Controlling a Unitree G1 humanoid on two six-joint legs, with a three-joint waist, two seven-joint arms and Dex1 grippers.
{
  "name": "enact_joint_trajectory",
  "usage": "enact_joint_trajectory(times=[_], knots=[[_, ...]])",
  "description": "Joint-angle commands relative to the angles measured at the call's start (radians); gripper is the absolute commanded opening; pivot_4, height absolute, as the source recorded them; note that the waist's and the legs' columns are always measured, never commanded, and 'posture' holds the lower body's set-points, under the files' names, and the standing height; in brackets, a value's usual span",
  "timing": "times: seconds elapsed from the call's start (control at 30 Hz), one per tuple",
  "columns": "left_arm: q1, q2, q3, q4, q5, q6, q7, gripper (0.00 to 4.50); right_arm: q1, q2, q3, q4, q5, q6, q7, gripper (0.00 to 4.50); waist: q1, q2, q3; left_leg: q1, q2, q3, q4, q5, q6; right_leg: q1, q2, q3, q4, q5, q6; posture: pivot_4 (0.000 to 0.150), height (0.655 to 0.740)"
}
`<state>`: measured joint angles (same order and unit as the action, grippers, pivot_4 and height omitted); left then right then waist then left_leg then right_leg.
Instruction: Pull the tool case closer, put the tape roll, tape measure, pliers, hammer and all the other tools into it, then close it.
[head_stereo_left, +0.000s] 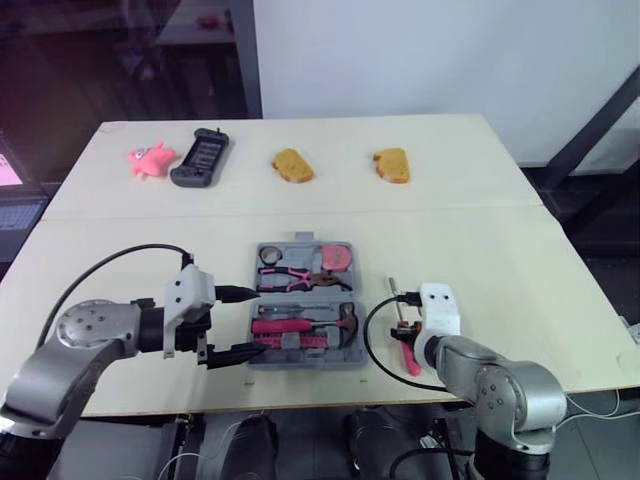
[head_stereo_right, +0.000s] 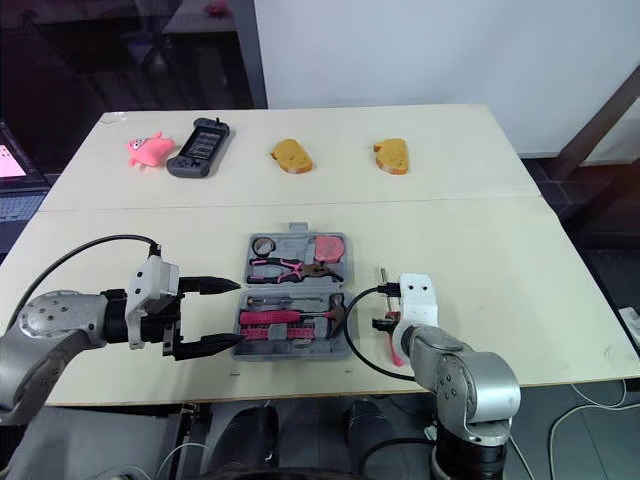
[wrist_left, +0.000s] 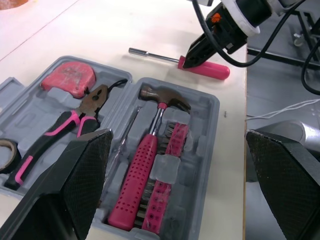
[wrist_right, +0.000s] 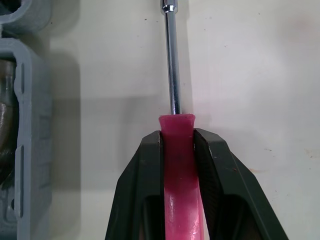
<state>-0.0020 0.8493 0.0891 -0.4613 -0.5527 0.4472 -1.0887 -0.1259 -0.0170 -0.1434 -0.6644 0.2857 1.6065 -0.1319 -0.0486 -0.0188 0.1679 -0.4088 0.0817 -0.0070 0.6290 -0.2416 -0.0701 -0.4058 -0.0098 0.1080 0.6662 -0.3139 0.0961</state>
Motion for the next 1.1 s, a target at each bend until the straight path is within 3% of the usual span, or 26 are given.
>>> enact_joint_trajectory(times=[0.03,0.2,0.23,0.4,0.47,0.53,0.57,0.7,0.77,0.87,1.03,1.1], knots=[[0.004,0.011,0.009,-0.028,-0.003,-0.005,-0.002,4.50,-0.008,0.028,-0.022,0.036,-0.025,0.001,0.015,1.83,0.000,0.000,0.000,0.000,0.000,0.000,0.000,0.000,0.000,0.000,0.000,0.000,0.000,-0.001,-0.001,0.150,0.7400],[0.007,0.017,0.019,-0.030,-0.004,0.000,0.004,4.50,-0.072,0.033,-0.113,-0.087,0.012,0.008,0.062,4.26,0.002,0.000,0.000,0.000,0.000,0.000,0.000,0.000,0.000,0.000,0.000,0.000,0.000,-0.001,-0.001,0.150,0.7400],[0.007,0.019,0.022,-0.029,-0.003,0.000,0.005,4.50,-0.079,0.010,-0.119,-0.123,0.031,0.008,0.075,4.45,0.003,0.000,0.000,-0.001,0.000,0.000,0.000,0.000,0.000,0.000,0.000,0.000,0.000,0.000,-0.001,0.150,0.7400],[-0.001,0.019,0.025,-0.022,-0.006,0.005,0.014,4.50,-0.200,-0.264,-0.176,-0.170,0.257,0.008,0.230,4.45,0.001,0.002,0.001,-0.001,0.000,0.000,0.000,0.000,0.000,-0.001,-0.001,0.000,0.000,0.000,0.001,0.150,0.7400],[-0.006,0.013,0.016,-0.021,-0.002,0.003,0.021,4.50,-0.332,-0.528,-0.090,-0.118,0.383,0.008,0.418,4.45,-0.002,0.003,0.004,-0.001,0.000,0.001,0.000,0.000,0.000,0.000,-0.001,0.000,-0.001,-0.001,-0.001,0.150,0.7400],[-0.008,0.006,0.005,-0.022,0.003,-0.001,0.027,4.50,-0.423,-0.810,0.080,-0.095,0.413,-0.114,0.669,4.45,-0.005,0.010,0.010,0.000,0.000,0.003,0.000,0.000,0.000,-0.001,-0.002,0.002,-0.001,-0.001,-0.002,0.150,0.7400],[-0.012,0.004,0.002,-0.020,0.004,-0.002,0.029,4.50,-0.440,-0.889,0.136,-0.081,0.406,-0.180,0.745,4.45,-0.005,0.011,0.010,-0.001,0.000,0.003,0.001,0.000,0.000,-0.001,-0.002,0.002,-0.001,-0.001,-0.002,0.150,0.7400],[-0.027,-0.007,-0.011,-0.019,0.006,0.000,0.037,4.50,-0.428,-1.172,0.431,0.027,0.114,-0.793,1.166,4.45,0.002,0.006,0.009,0.000,0.001,-0.001,-0.001,-0.004,0.007,-0.001,0.001,-0.002,-0.001,-0.001,0.002,0.150,0.7400],[-0.028,-0.009,-0.014,-0.021,0.007,0.000,0.038,4.50,-0.479,-1.216,0.601,0.191,-0.154,-1.260,1.364,4.45,0.001,0.007,0.011,-0.001,0.000,0.001,0.000,-0.005,0.008,-0.001,0.000,-0.001,-0.001,-0.002,0.003,0.150,0.7400],[-0.025,-0.008,-0.016,-0.027,0.007,-0.001,0.042,4.50,-0.555,-1.189,0.738,0.418,-0.404,-1.785,1.492,4.45,-0.005,0.006,0.013,-0.001,-0.001,0.004,0.002,-0.005,0.009,-0.001,-0.002,0.000,-0.002,-0.002,0.004,0.150,0.7400],[-0.012,-0.009,-0.003,-0.046,-0.003,0.013,0.067,4.50,-0.656,-1.057,0.825,0.664,-0.613,-2.305,1.477,4.45,-0.012,0.006,0.016,0.000,0.000,0.003,0.003,-0.004,0.007,-0.001,-0.001,0.000,0.000,-0.001,0.003,0.150,0.7400],[-0.001,-0.008,0.005,-0.056,-0.007,0.018,0.077,4.50,-0.678,-1.004,0.850,0.743,-0.711,-2.430,1.428,4.45,-0.011,0.007,0.018,0.000,0.000,0.003,0.003,-0.003,0.006,-0.001,-0.001,0.000,0.001,-0.001,0.002,0.150,0.7400]])
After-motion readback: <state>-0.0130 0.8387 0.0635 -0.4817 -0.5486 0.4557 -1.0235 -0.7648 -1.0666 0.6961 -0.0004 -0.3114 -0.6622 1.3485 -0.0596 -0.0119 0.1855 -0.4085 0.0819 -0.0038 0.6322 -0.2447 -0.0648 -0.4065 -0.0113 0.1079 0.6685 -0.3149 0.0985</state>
